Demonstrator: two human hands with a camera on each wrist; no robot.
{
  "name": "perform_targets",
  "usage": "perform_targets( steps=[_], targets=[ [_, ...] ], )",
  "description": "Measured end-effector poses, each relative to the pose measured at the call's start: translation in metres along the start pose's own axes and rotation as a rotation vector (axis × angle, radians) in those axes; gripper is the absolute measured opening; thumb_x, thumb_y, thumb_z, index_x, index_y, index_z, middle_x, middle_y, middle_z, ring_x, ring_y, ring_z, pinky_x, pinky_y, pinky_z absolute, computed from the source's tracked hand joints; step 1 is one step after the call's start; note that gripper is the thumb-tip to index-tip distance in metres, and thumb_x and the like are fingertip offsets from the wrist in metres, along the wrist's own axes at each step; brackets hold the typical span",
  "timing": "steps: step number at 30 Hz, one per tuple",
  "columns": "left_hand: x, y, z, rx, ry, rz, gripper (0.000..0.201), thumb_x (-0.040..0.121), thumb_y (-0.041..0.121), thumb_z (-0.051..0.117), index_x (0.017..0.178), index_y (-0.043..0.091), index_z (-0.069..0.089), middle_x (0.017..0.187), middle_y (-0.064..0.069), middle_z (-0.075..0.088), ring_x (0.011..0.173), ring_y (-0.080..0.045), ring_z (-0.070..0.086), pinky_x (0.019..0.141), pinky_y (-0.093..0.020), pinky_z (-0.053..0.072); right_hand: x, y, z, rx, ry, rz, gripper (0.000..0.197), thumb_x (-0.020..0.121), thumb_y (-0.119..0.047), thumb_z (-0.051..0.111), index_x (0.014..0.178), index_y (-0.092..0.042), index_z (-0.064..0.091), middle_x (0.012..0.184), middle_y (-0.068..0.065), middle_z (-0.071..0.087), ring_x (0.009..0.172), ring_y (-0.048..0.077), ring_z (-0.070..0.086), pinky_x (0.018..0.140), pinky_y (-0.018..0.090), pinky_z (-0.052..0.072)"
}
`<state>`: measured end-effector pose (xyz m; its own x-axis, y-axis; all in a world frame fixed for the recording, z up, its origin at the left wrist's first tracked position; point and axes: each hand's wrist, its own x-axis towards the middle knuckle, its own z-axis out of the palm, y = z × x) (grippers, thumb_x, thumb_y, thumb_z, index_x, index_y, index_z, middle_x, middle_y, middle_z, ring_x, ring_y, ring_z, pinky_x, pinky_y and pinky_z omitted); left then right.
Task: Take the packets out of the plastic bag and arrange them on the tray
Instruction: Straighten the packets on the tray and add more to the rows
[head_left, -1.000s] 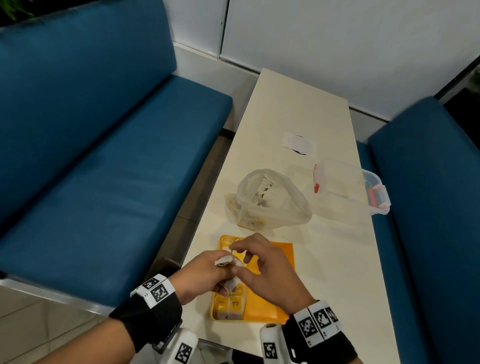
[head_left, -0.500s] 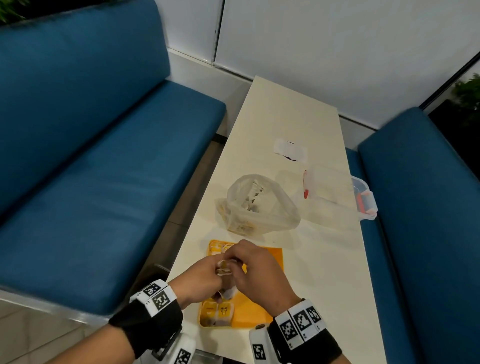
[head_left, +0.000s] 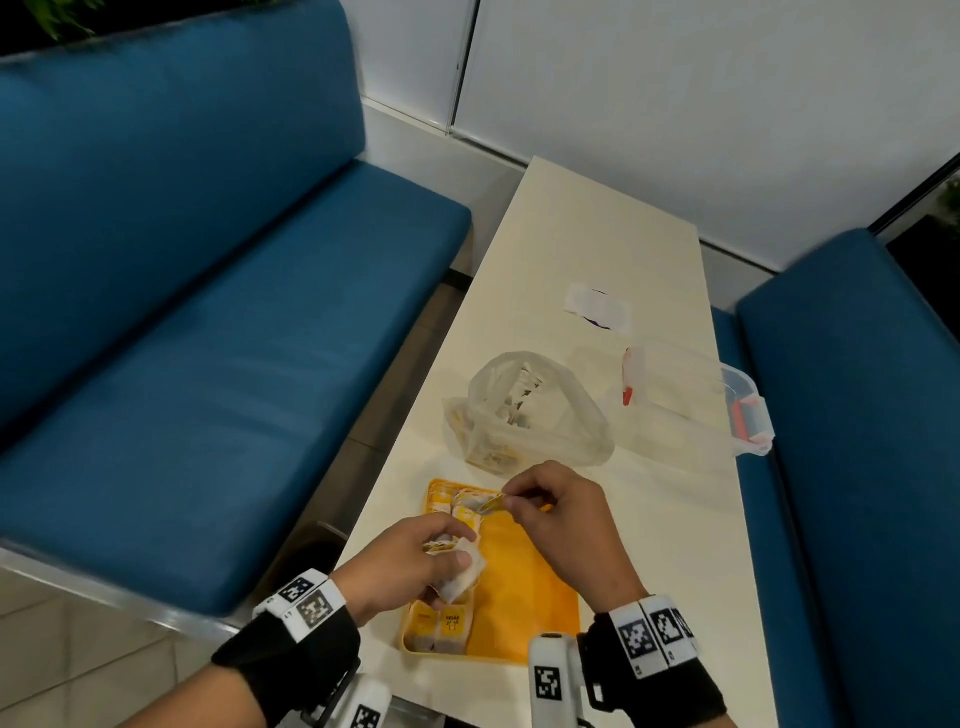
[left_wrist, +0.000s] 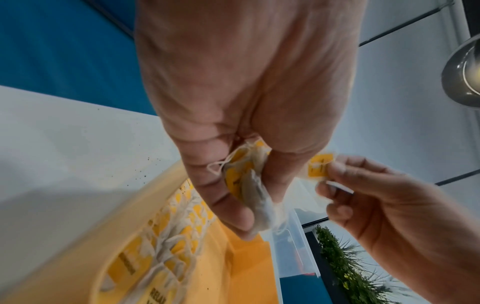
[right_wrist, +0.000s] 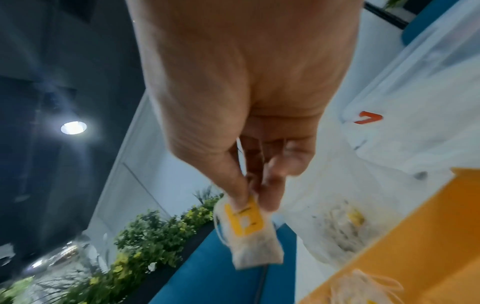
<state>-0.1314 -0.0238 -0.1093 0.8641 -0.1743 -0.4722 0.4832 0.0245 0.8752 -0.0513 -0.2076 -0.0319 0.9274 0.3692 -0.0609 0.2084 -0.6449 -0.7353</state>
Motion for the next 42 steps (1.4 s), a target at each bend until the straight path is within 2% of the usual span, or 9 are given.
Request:
perform_targets(
  steps=[3,6,10,18,23,29,33,36,42],
  targets=[
    [-0.003,-0.002,-0.004,0.013,0.033,-0.01,0.016,0.098,0.021,0.067,0.113,0.025,0.069,0.122,0.0,0.064,0.094,-0.022,0.071,0.07,-0.033,0.061,0.011,0.025,0.009,-0.233,-0.068,0.099,0.012,0.085,-0.009,0.07,0.082,-0.02,0.075,0.087,-0.009,0.066,0.078,0.002,0.06,0.069,0.009,0.044],
    [-0.004,-0.005,-0.007,0.032,0.042,-0.022,0.016,0.098,0.021,0.067,0.113,0.025,0.069,0.125,0.002,0.062,0.097,-0.024,0.071,0.071,-0.032,0.061,0.02,0.047,0.019,-0.343,-0.126,0.163,0.016,0.087,-0.008,0.063,0.088,-0.017,0.076,0.089,-0.005,0.062,0.088,0.015,0.063,0.076,0.025,0.051],
    [-0.004,-0.006,-0.006,0.045,0.043,-0.024,0.017,0.098,0.021,0.066,0.115,0.025,0.068,0.126,0.003,0.062,0.098,-0.022,0.07,0.07,-0.031,0.061,0.027,0.056,0.027,-0.453,-0.158,0.176,0.021,0.089,-0.011,0.058,0.094,-0.017,0.077,0.1,0.003,0.064,0.097,0.021,0.062,0.08,0.032,0.052],
    [-0.005,-0.005,-0.007,0.066,0.056,-0.029,0.017,0.099,0.021,0.065,0.115,0.025,0.068,0.125,0.003,0.063,0.1,-0.021,0.07,0.075,-0.034,0.063,0.038,0.058,0.043,-0.609,-0.153,0.167,0.022,0.091,-0.017,0.051,0.098,-0.02,0.071,0.104,0.003,0.068,0.096,0.024,0.063,0.077,0.033,0.053],
    [-0.006,-0.005,-0.005,0.084,0.056,-0.021,0.018,0.099,0.022,0.065,0.117,0.025,0.067,0.126,0.007,0.061,0.101,-0.019,0.069,0.077,-0.034,0.063,0.038,0.057,0.051,-0.629,-0.126,0.172,0.019,0.093,-0.017,0.05,0.097,-0.017,0.068,0.097,0.006,0.068,0.089,0.026,0.063,0.072,0.033,0.053],
    [-0.004,-0.007,-0.004,0.092,0.045,-0.016,0.019,0.099,0.022,0.065,0.117,0.026,0.067,0.126,0.009,0.06,0.101,-0.019,0.069,0.073,-0.029,0.062,0.038,0.056,0.055,-0.658,-0.096,0.162,0.015,0.096,-0.019,0.047,0.101,-0.015,0.061,0.097,0.007,0.068,0.089,0.028,0.063,0.064,0.03,0.039],
    [-0.002,-0.008,-0.004,0.085,0.034,-0.018,0.019,0.099,0.022,0.066,0.117,0.027,0.068,0.127,0.009,0.061,0.102,-0.018,0.069,0.072,-0.028,0.061,0.038,0.054,0.056,-0.624,-0.058,0.181,0.012,0.096,-0.022,0.048,0.105,-0.015,0.053,0.093,0.008,0.069,0.084,0.03,0.064,0.06,0.031,0.04],
    [-0.001,-0.008,-0.006,0.071,0.031,-0.024,0.02,0.099,0.022,0.066,0.117,0.027,0.068,0.128,0.009,0.061,0.104,-0.018,0.069,0.074,-0.03,0.062,0.039,0.052,0.054,-0.61,-0.06,0.2,0.017,0.096,-0.024,0.051,0.111,-0.017,0.051,0.095,0.008,0.069,0.086,0.031,0.065,0.065,0.032,0.045],
    [-0.002,-0.008,-0.006,0.039,0.028,-0.039,0.019,0.099,0.022,0.066,0.117,0.027,0.069,0.127,0.007,0.063,0.104,-0.019,0.069,0.078,-0.033,0.063,0.041,0.048,0.049,-0.589,-0.063,0.213,0.019,0.095,-0.032,0.055,0.109,-0.019,0.056,0.098,0.006,0.069,0.089,0.028,0.065,0.073,0.035,0.053]
  ],
)
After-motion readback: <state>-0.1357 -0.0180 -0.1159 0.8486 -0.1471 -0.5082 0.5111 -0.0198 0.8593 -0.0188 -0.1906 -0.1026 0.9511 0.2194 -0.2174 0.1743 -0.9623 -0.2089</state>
